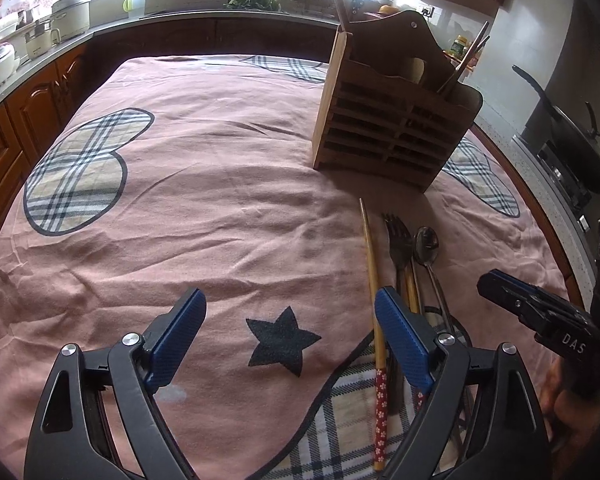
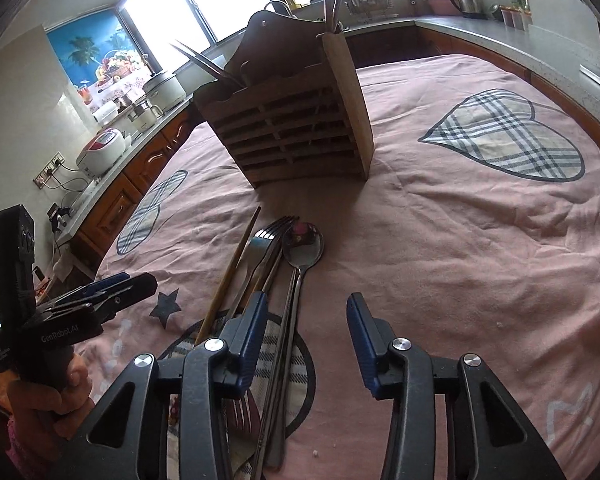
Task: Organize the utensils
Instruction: 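Close the right tool on the silver spoon while the left tool grasps a plain wooden chopstick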
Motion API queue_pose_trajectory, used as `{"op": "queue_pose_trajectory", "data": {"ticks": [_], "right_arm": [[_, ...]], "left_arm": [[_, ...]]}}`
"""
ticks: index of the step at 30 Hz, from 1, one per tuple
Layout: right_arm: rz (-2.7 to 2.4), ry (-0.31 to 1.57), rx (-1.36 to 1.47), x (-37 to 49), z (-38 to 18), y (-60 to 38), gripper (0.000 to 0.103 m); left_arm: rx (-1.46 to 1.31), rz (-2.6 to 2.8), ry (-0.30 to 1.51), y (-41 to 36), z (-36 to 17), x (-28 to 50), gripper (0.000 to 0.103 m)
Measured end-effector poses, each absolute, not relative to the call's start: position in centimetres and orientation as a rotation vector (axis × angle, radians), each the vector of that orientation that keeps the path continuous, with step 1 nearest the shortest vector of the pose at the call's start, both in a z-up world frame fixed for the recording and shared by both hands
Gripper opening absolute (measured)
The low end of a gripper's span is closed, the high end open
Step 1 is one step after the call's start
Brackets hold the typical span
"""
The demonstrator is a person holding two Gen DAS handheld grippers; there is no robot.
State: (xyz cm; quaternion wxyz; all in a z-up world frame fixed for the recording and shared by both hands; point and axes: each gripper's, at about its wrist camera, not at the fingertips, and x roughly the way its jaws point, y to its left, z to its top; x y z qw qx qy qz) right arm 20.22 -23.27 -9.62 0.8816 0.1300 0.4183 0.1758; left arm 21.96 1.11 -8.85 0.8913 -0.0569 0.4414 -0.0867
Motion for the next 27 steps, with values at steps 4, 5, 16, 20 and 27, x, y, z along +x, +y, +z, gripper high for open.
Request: {"op": "queue_pose_trajectory", "data": {"ticks": [4,5,16,20,27], "right_arm": [[0.388,0.889,0.279,22.8,-9.9,-23.0,0.042],[0.39,0.895,0.277,23.4,-10.1,-22.9,0.042],[0.449,0.972,0.271,27.5,-11.5,-22.3,0.029],[0.463,0.989,0.27,27.8,-11.9,-22.4,0.005],[0.395,0.952,0.268,26.5,-10.9,-25.3,0.002]], "left_arm": [[-0.126,-0.218,0.946,0.5,-9.2,23.8,0.082],[-0.123,-0.223,0.951,0.3,-9.3,24.2,0.081],[-0.073,-0.292,0.993,-1.9,-9.9,27.4,0.073],[-0.069,-0.311,1.004,-2.2,-10.2,27.8,0.072],[-0.039,-0.339,1.017,-4.2,-10.9,29.3,0.058]]}}
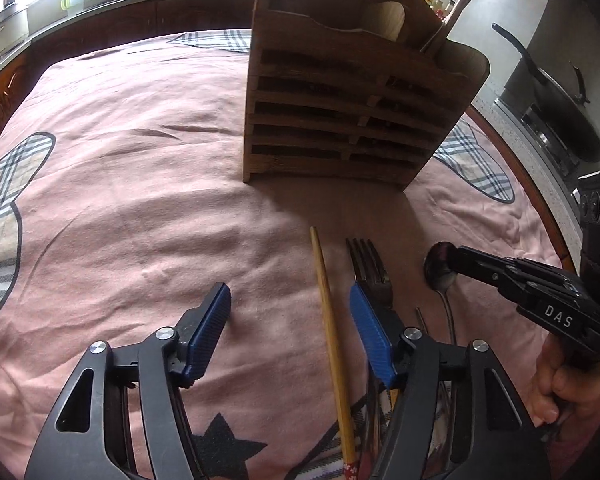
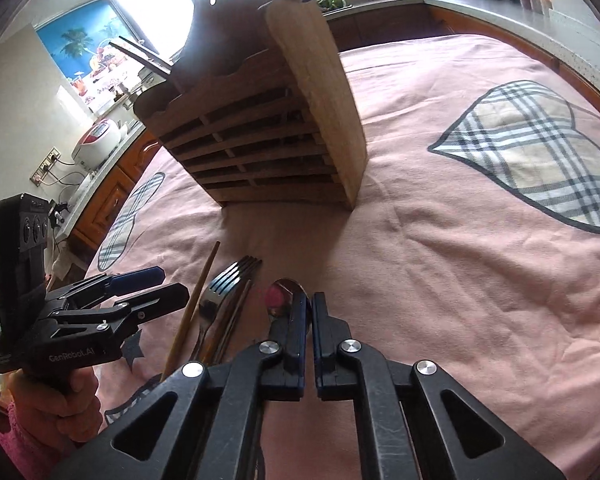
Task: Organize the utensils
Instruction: 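Close the right tool on the silver spoon while the left tool grasps a plain wooden chopstick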
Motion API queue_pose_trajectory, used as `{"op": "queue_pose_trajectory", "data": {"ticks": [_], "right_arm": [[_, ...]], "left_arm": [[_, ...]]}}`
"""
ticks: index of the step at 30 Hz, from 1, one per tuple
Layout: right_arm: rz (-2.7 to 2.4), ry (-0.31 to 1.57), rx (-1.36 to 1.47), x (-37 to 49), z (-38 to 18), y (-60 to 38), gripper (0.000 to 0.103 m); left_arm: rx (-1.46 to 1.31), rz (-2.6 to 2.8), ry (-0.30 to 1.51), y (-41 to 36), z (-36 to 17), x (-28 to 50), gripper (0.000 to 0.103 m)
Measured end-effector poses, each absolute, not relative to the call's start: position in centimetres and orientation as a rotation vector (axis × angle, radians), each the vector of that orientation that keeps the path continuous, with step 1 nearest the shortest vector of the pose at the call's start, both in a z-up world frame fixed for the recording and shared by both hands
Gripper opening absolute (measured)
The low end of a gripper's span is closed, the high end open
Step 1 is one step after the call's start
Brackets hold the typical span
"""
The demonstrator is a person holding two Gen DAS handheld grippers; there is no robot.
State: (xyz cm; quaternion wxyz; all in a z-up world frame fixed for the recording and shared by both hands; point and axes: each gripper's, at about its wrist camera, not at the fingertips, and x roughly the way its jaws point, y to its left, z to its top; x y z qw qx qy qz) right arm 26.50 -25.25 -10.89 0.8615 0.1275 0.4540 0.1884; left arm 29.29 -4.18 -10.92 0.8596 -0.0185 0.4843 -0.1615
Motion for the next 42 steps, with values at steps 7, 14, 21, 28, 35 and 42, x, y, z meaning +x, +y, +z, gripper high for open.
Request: {"op": "queue_pose_trajectory", "data": {"ticks": [7,14,21,28,35,42], "right_arm": [[0.329,0.943,0.289,26.3,-10.7,-28.2,0.001],[0.345,0.951,0.307,26.9,-11.3,-27.7,0.002],[0.353,0.947,0.332,27.0,-11.3,-27.3,0.002],[0.345,0.859,0.31,25.3,-8.6,-27.6,0.002],[0.326,0.712,0.25,22.3,-4.1,-27.1,0.003],[0.306,0.598,0.186,20.0,-0.7,-26.6,0.003]], "left_arm": [[0.037,-0.321,0.999,-5.6,-11.5,30.5,0.026],[0.092,-0.338,1.027,-6.5,-11.4,31.8,0.024],[0.081,-0.349,1.009,-6.3,-11.1,30.9,0.005],[-0.037,-0.34,0.933,-3.2,-7.9,28.4,0.005],[-0.117,-0.32,0.829,-0.5,-4.0,24.9,0.005],[-0.158,-0.3,0.74,2.2,-0.9,21.8,0.005]]}}
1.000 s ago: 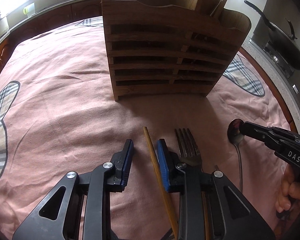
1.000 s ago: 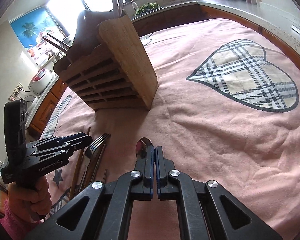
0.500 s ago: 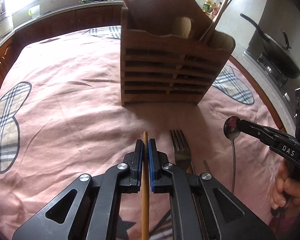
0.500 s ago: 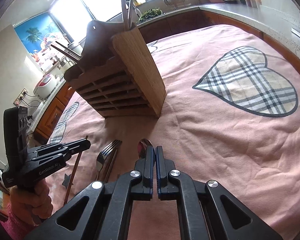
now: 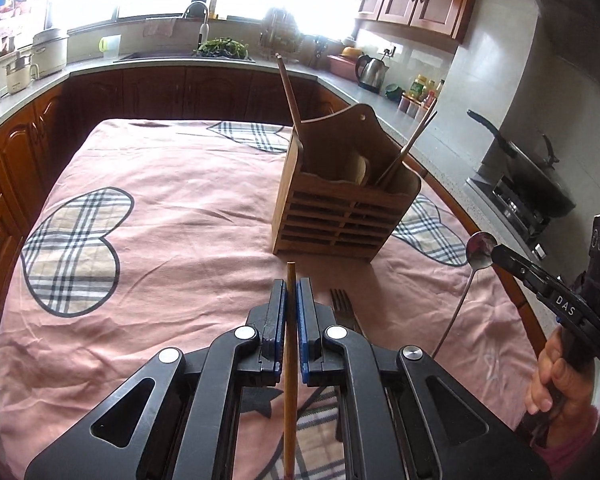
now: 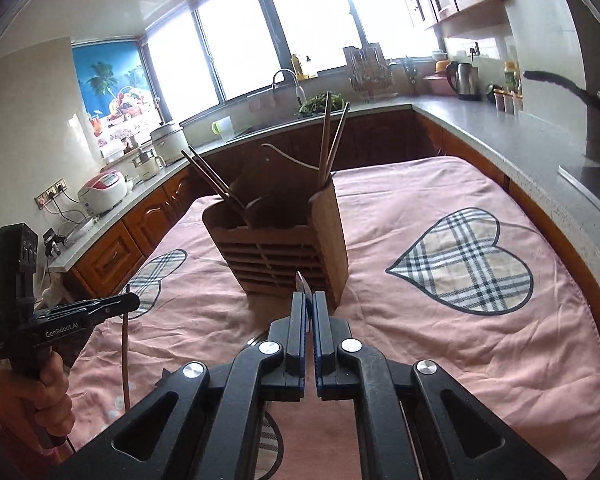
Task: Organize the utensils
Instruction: 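Lift the spoon and chopstick with both tools and carry them over the wooden holder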
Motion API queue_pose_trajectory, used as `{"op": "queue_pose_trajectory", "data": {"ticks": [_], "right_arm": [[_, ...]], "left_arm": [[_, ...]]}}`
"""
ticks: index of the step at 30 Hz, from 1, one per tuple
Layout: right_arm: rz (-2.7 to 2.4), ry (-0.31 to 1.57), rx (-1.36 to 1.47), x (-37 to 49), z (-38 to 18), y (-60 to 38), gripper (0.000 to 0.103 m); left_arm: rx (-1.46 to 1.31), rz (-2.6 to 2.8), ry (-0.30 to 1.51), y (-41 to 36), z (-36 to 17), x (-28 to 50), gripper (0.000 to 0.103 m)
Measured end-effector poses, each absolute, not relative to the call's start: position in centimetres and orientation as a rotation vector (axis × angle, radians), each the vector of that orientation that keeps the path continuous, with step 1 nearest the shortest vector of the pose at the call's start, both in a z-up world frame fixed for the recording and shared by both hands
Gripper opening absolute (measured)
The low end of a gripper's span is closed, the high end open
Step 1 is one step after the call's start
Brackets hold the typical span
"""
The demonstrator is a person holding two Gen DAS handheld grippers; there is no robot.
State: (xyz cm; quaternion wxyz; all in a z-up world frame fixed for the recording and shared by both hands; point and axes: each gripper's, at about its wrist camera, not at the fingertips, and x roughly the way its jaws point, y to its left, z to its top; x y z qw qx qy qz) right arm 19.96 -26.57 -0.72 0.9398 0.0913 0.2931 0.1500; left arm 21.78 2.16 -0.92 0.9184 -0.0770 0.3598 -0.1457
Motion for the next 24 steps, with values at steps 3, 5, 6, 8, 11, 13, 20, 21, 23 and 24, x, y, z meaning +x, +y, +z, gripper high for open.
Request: {"op": "queue_pose_trajectory", "data": {"ticks": [3,5,6,8,11,13,20,21,23,24], "right_arm": [[0.304,0.565,0.172,19.3,0.2,-26.4,0.002],[0.304,0.547,0.167,18.9,0.7,-26.3,0.001],[0.3,0.54,0.158,18.7,1.0,-26.2,0.001],[0.294,0.524,0.143,18.2,1.3,-25.9,0.001],[0.295,0.505,0.139,17.7,1.6,-25.7,0.001],[0.291,0.495,0.13,17.4,1.7,-25.6,0.001],[0.269,0.445,0.109,16.4,2.3,-25.4,0.001],[0.266,0.433,0.105,16.3,2.5,-25.4,0.001],[0.258,0.41,0.095,15.9,2.9,-25.3,0.001],[0.253,0.397,0.09,15.8,3.1,-25.2,0.001]], "left_arm": [[-0.183,-0.29,0.704,3.2,0.1,20.8,0.005],[-0.199,-0.278,0.685,3.7,0.6,20.2,0.005],[-0.209,-0.274,0.671,4.0,0.9,19.9,0.005],[-0.233,-0.268,0.64,4.5,1.4,19.3,0.005],[-0.253,-0.241,0.597,5.1,2.0,18.5,0.005],[-0.264,-0.228,0.58,5.6,2.2,18.2,0.005],[-0.297,-0.205,0.521,6.4,3.2,17.1,0.005],[-0.3,-0.203,0.511,6.5,3.4,17.0,0.005],[-0.305,-0.2,0.489,6.6,3.9,16.7,0.005],[-0.308,-0.199,0.479,6.7,4.2,16.6,0.005]]}}
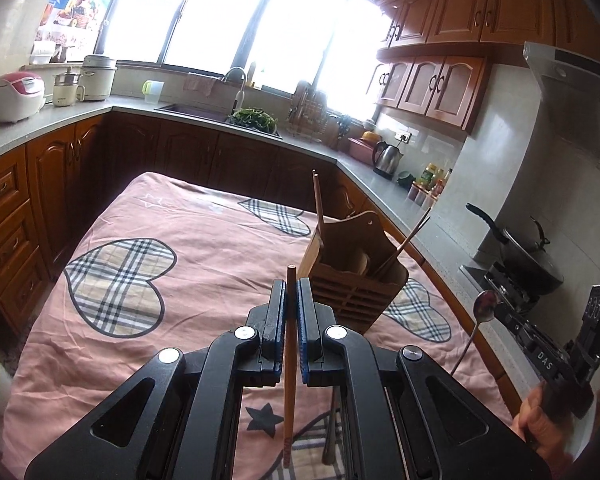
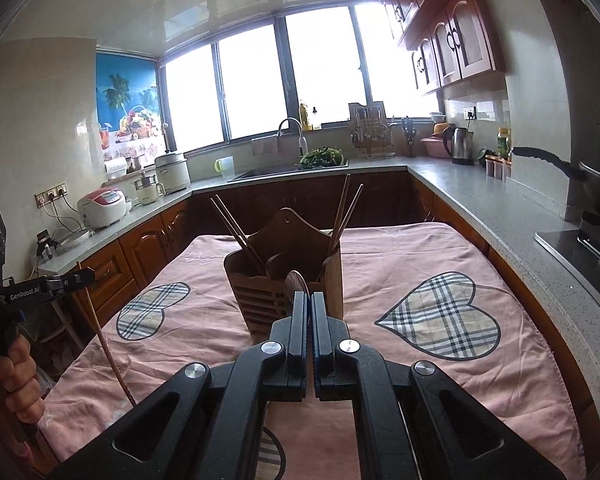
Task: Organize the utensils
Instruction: 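Lift the spoon and chopstick with both tools and carry them over the wooden holder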
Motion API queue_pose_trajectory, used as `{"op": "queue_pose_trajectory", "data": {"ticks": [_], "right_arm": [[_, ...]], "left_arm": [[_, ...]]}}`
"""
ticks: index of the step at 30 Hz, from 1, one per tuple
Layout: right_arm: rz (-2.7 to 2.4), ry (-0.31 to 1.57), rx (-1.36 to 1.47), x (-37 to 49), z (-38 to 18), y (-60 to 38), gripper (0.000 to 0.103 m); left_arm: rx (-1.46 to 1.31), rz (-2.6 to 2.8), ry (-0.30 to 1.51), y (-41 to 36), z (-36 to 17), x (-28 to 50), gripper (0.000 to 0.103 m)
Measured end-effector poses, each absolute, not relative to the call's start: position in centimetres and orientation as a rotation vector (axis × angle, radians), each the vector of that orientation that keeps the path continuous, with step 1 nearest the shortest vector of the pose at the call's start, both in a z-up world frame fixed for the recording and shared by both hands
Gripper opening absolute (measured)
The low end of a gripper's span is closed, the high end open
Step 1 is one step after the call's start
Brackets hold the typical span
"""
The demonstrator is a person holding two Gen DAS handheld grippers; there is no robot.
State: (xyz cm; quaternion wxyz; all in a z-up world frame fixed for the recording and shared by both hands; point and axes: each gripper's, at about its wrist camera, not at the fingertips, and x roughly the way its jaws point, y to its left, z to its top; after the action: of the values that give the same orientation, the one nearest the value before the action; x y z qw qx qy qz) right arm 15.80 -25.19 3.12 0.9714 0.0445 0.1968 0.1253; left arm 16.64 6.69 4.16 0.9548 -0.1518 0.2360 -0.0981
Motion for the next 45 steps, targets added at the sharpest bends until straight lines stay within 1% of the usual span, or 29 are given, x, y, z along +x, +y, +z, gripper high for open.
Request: {"op": "queue_pose_trajectory", "data": {"ticks": [8,19,37,41,45], "right_arm": [[0.229,0.317,0.047,15.7,4.3,-24.5,0.001],[0.181,0.252,0.038,18.2,4.8,-24.4,0.001],[0.032,0.103,0.029,25.7,7.1,-25.4,0.001],[0.004,0.072,-0.013,27.1,7.1,-24.6,0.001],[-0.025,0.033,-0.091,28.2,6.5,-23.5,0.001]], "left_arm": [[-0.328,-0.198,0.407,6.7,6.1,16.8,0.005],[-0.338,-0.201,0.344,6.1,8.3,18.9,0.005],[-0.378,-0.204,0.18,4.0,13.2,27.9,0.005],[-0.369,-0.192,0.154,3.1,13.2,30.2,0.005],[-0.344,-0.179,0.142,2.1,12.1,32.1,0.005]]}}
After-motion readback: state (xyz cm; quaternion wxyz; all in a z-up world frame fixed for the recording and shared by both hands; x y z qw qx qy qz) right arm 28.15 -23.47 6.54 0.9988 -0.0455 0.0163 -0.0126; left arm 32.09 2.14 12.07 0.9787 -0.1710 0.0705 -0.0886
